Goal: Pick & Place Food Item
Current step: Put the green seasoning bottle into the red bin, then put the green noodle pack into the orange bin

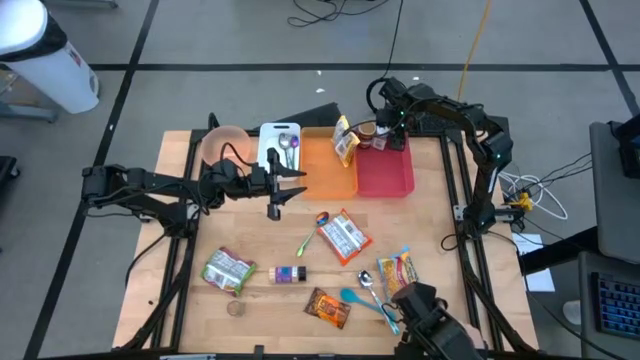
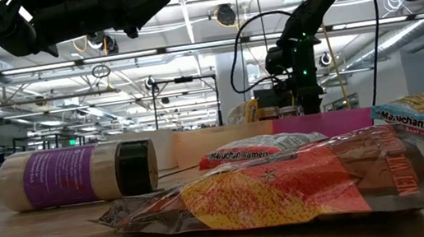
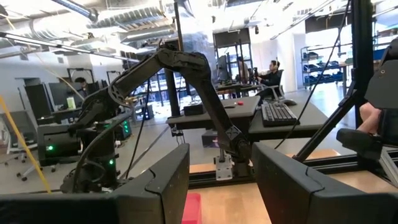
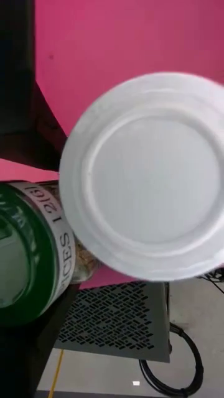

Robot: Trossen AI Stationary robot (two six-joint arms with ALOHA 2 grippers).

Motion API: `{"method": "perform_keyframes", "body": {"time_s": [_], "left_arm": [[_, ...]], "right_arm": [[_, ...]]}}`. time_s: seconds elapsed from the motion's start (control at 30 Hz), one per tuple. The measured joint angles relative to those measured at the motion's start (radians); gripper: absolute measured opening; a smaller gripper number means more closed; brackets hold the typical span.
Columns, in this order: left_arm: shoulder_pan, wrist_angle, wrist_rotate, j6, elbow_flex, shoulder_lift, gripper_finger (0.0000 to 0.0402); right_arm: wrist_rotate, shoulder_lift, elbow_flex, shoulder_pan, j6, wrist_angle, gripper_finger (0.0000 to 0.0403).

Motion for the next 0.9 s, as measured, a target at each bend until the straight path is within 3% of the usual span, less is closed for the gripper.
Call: {"method": "perform_keyframes", "body": {"time_s": [0.5,0.73,0.9], "left_arm": [[0.000,0.000,-0.003,-0.001,0.000,0.000,0.0182],[0.000,-0.013,-0.004,-0.003,0.000,0.000,0.0182],[0.000,-0.059,-0.005,0.022,0.000,-0.010,0.0182]], "right_arm": [[0.010,-0.160,0.002,0.000,0.011,-0.036,0.0255],[-0.007,-0.322,0.002,0.037,0.178,-0.145,0.0253],[-0.238,-0.472,-0.079,0.092,0.467,-0.107,0.0254]]}}
